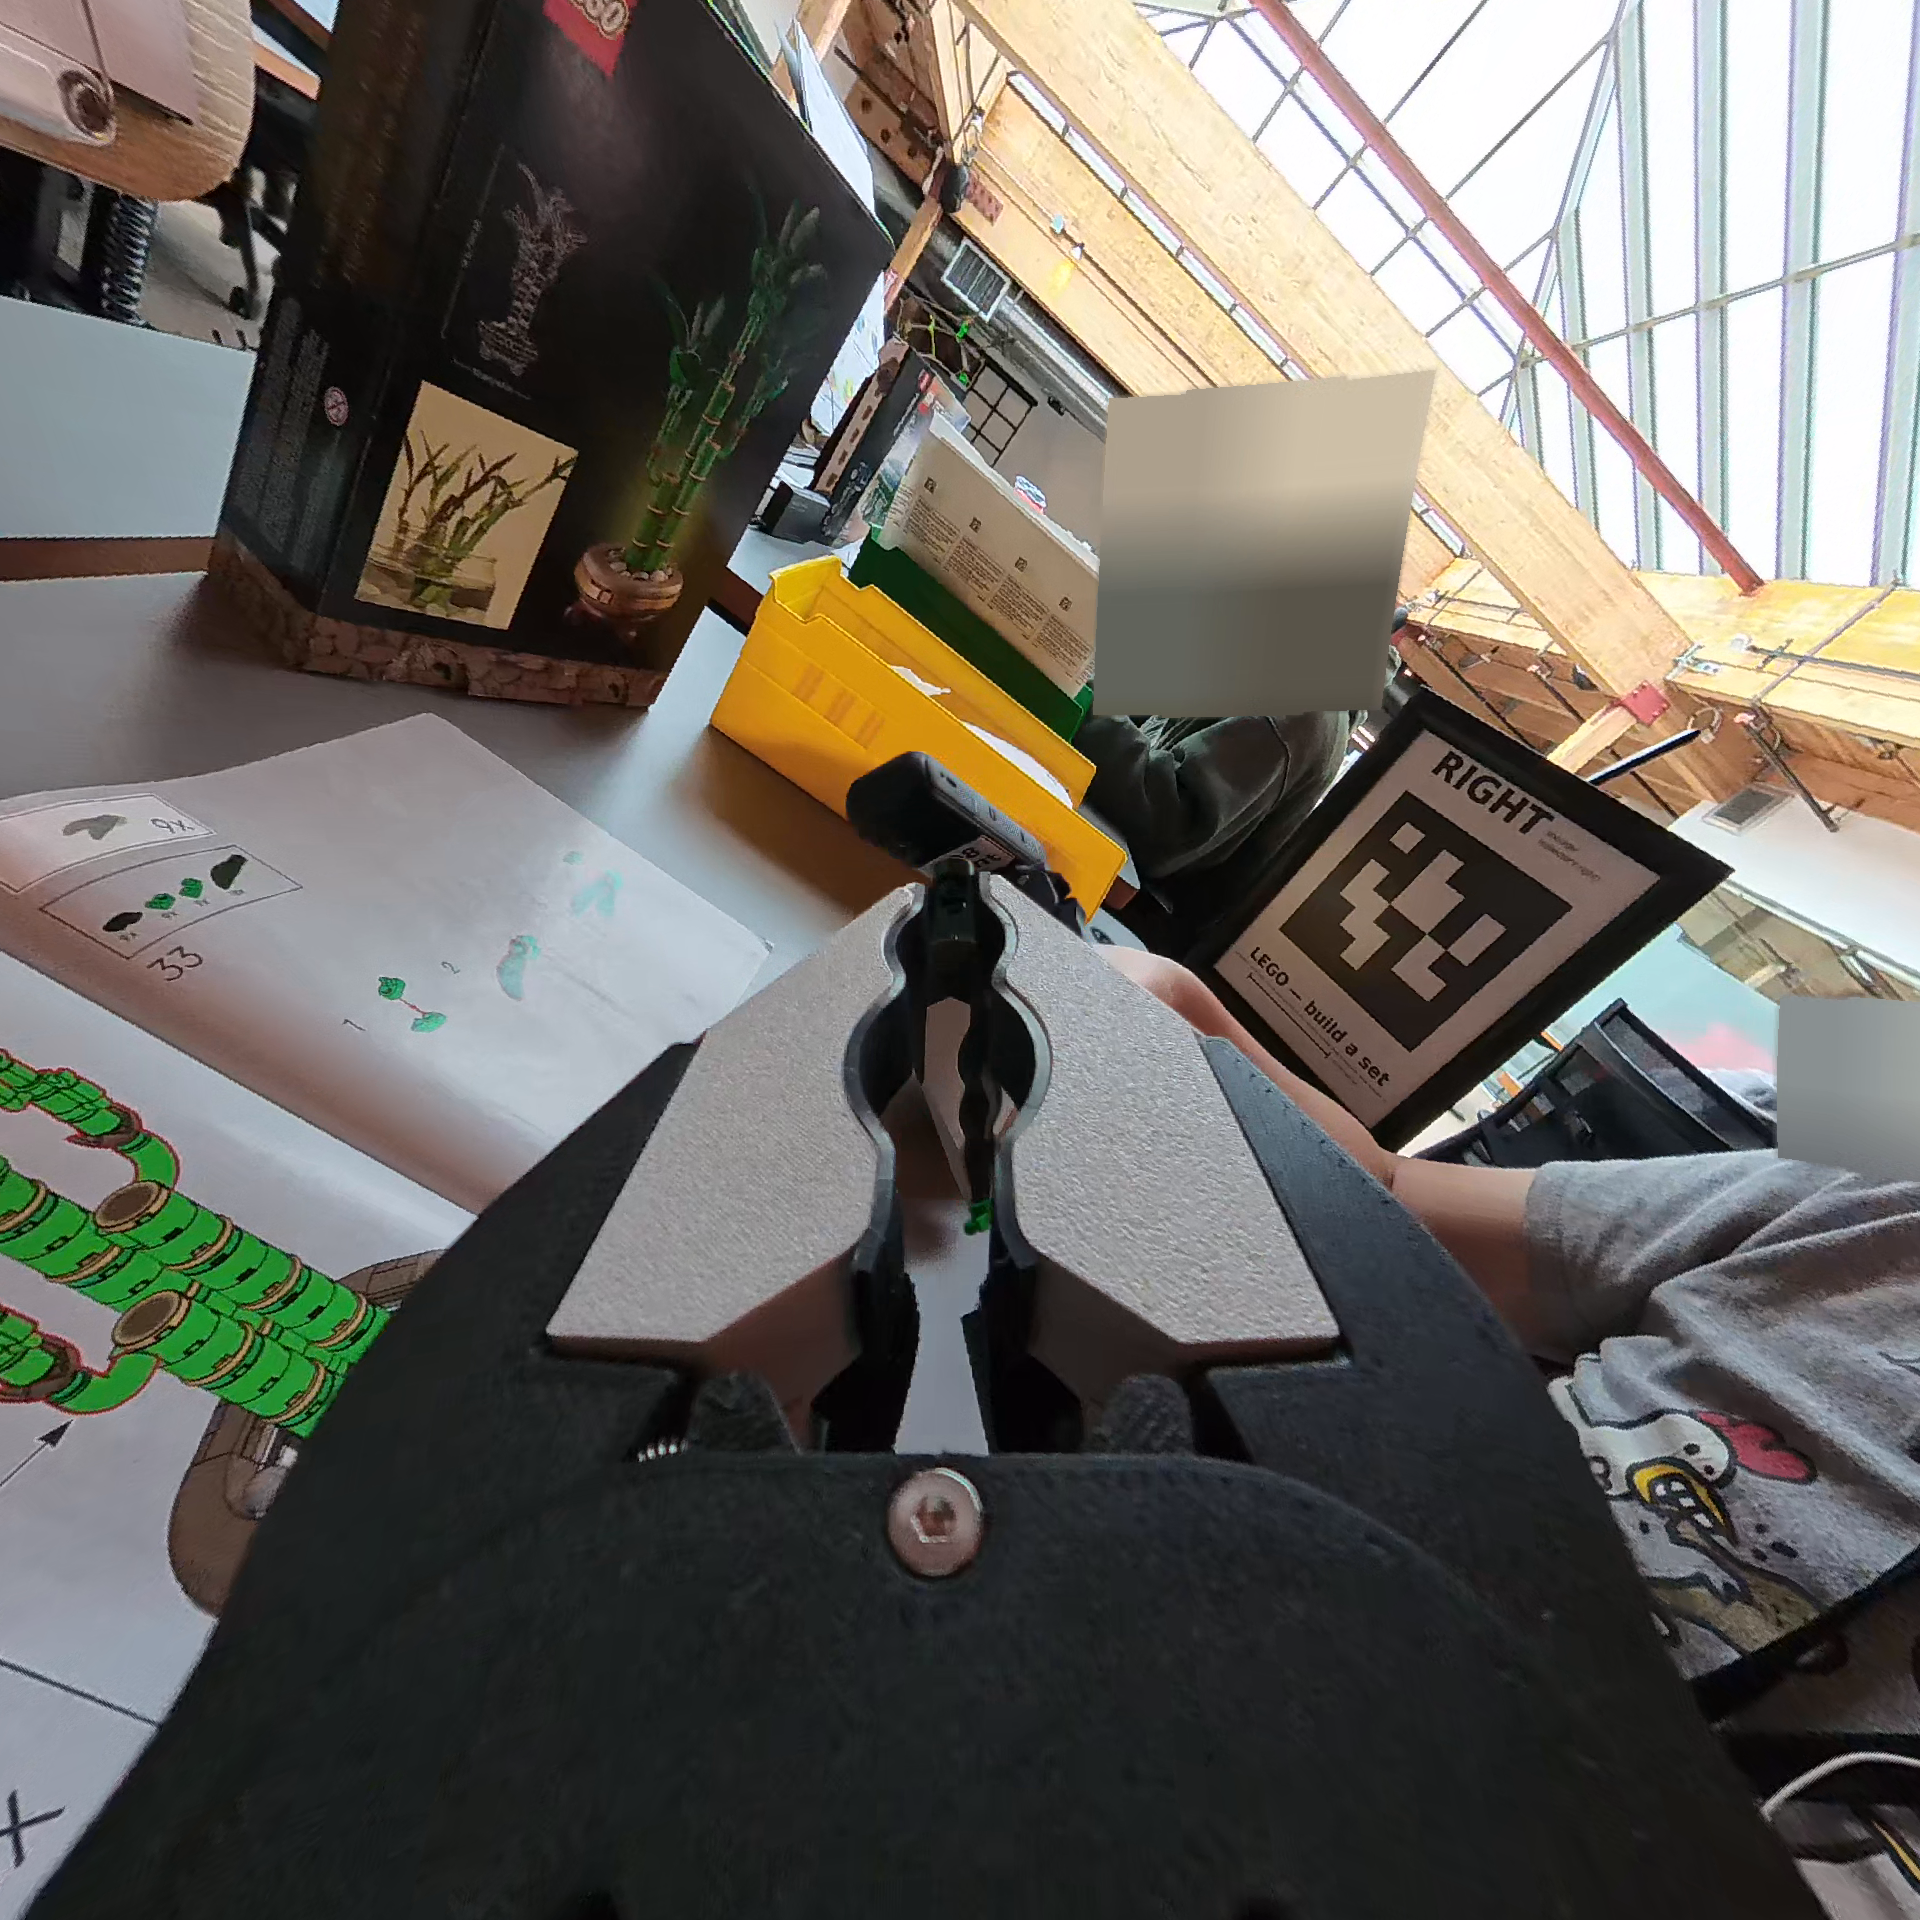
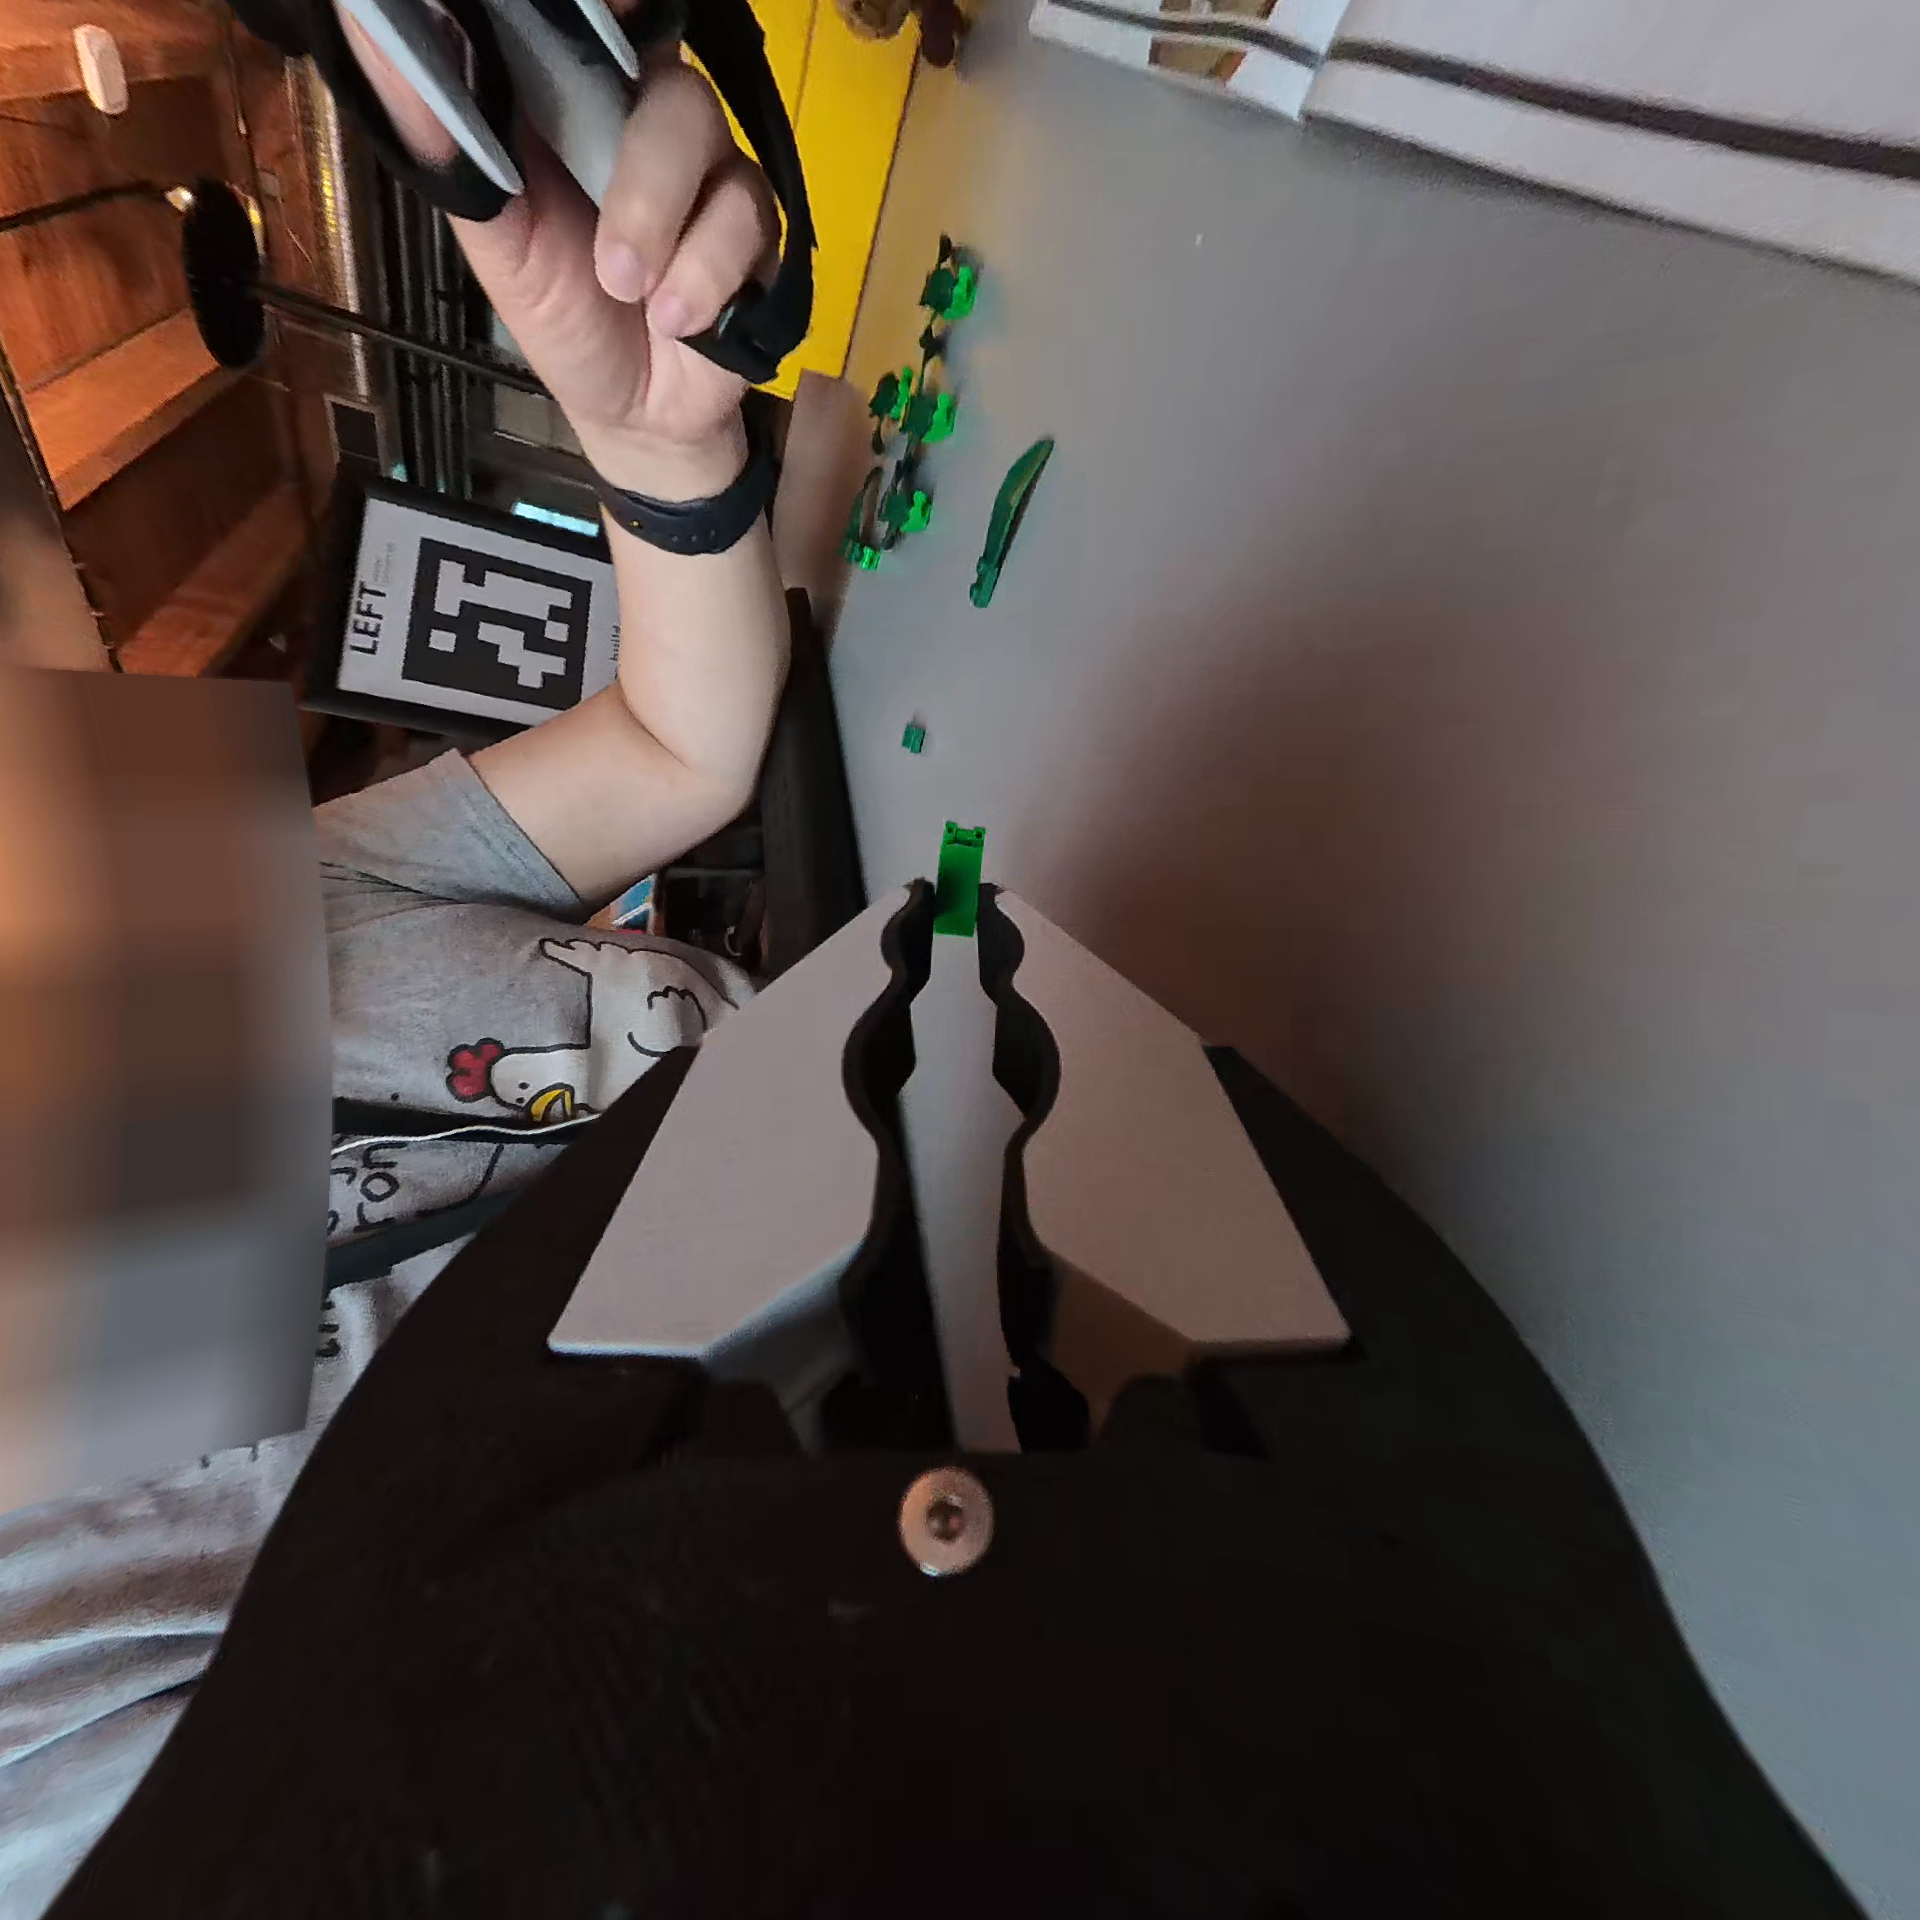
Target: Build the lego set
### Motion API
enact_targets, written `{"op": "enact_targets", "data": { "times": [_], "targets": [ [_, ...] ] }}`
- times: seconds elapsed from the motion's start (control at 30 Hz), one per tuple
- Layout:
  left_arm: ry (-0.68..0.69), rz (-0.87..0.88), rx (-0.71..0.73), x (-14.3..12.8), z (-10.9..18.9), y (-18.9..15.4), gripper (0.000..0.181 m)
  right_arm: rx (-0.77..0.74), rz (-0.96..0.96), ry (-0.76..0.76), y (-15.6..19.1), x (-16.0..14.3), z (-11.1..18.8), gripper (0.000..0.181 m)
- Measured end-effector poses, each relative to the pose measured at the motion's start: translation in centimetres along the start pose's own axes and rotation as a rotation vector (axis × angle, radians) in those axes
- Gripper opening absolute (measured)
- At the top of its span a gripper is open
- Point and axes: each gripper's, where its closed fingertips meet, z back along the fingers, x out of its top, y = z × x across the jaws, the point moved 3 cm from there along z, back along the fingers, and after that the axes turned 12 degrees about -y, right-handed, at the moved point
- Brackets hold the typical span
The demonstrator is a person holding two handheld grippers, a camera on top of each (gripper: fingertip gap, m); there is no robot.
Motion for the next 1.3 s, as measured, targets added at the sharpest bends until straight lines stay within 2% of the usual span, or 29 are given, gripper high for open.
{"op": "enact_targets", "data": {
  "times": [0.17,0.23,0.37,0.47,0.67,0.73,0.83,0.9,0.97,1.07,1.17,1.3],
  "targets": [
    [0.051,-0.005,-0.021,-1.2,-0.6,-0.4,0.005,0.168,-0.168,-0.044,1.5,0.5,-0.2,0.006],
    [0.081,-0.026,-0.017,-1.7,-0.8,-0.5,0.005,0.177,-0.222,-0.059,1.2,0.6,-0.3,0.006],
    [0.111,-0.034,-0.024,-2.3,-1.2,-0.7,0.005,0.001,-0.232,-0.024,-1.0,-0.2,-0.8,0.006],
    [0.120,-0.025,-0.032,-2.5,-1.3,-0.8,0.005,-0.110,-0.151,-0.020,-1.7,-0.2,-1.0,0.007],
    [0.122,-0.023,-0.044,-2.5,-1.3,-1.1,0.005,-0.264,0.144,-0.019,-1.9,0.9,-0.6,0.017],
    [0.122,-0.022,-0.047,-2.4,-1.3,-1.1,0.005,-0.287,0.310,-0.003,-1.2,1.2,-0.3,0.017],
    [0.120,-0.024,-0.048,-2.4,-1.3,-1.2,0.005,-0.252,0.770,0.074,1.4,0.3,-0.5,0.017],
    [0.118,-0.021,-0.048,-2.3,-1.2,-1.1,0.005,-0.335,1.075,0.112,2.0,-0.2,-0.9,0.015],
    [0.118,-0.017,-0.048,-2.3,-1.2,-1.1,0.005,-0.404,1.280,0.150,2.2,-0.8,-1.5,0.012],
    [0.120,-0.017,-0.050,-2.4,-1.2,-1.1,0.005,-0.521,1.404,0.260,1.2,-1.3,-2.0,0.012],
    [0.128,-0.032,-0.044,-2.4,-1.2,-1.1,0.005,-0.570,1.475,0.278,0.8,-1.2,-2.2,0.016],
    [0.171,-0.026,-0.046,-2.8,-1.1,-1.2,0.005,-0.582,1.377,0.304,-0.6,-1.2,-2.2,0.014]
  ]
}}
